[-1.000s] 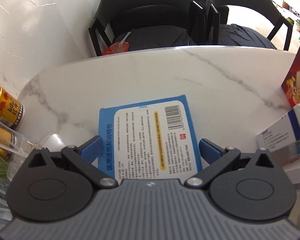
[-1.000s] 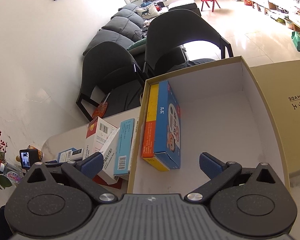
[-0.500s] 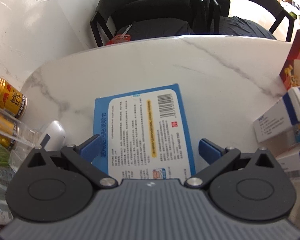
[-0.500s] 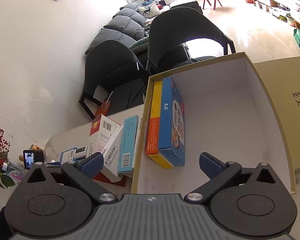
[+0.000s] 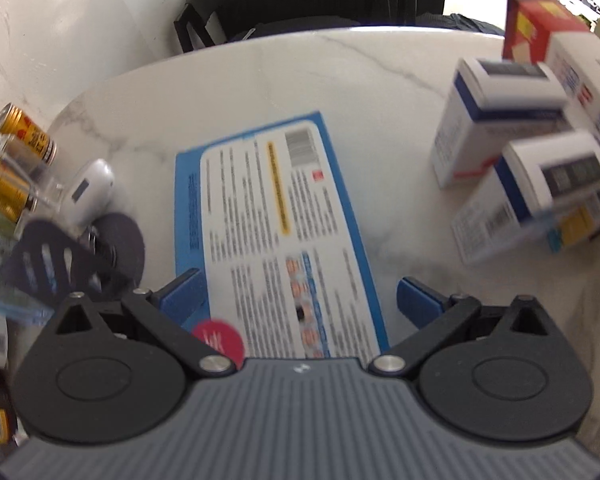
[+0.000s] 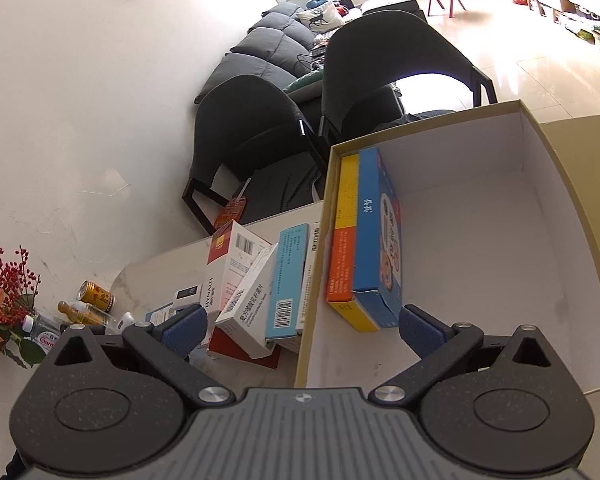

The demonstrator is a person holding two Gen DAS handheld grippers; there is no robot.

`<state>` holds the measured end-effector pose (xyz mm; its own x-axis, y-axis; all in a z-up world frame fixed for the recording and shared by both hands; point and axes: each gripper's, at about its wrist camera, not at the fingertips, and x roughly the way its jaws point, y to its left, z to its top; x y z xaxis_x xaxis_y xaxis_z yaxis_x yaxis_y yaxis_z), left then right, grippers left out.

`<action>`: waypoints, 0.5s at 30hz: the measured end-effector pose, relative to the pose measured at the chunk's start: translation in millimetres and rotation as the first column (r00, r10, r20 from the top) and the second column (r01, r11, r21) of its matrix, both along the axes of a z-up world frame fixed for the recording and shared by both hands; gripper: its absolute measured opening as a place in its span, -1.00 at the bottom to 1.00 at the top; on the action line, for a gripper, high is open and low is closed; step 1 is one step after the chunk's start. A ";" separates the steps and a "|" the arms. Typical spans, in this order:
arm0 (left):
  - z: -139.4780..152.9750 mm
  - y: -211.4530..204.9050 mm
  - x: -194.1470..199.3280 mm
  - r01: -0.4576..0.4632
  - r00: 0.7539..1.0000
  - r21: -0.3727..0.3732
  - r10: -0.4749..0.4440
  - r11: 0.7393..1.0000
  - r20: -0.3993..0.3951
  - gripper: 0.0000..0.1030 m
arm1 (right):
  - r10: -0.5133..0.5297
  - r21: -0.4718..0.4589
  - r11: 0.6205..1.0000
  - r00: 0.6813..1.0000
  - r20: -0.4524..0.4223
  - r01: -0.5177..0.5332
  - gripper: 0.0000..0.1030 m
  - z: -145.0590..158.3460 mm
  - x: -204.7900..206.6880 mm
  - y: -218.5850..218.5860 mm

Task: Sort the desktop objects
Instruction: 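Move the left tool down over the flat blue-and-white medicine box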

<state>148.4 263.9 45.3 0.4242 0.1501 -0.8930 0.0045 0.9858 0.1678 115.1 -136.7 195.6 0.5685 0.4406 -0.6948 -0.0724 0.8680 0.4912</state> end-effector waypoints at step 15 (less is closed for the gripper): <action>-5.3 4.9 -16.6 -0.140 0.988 0.051 0.136 0.989 0.076 1.00 | 0.052 0.007 0.999 0.999 -0.006 -0.052 0.99 -3.3 -5.5 15.8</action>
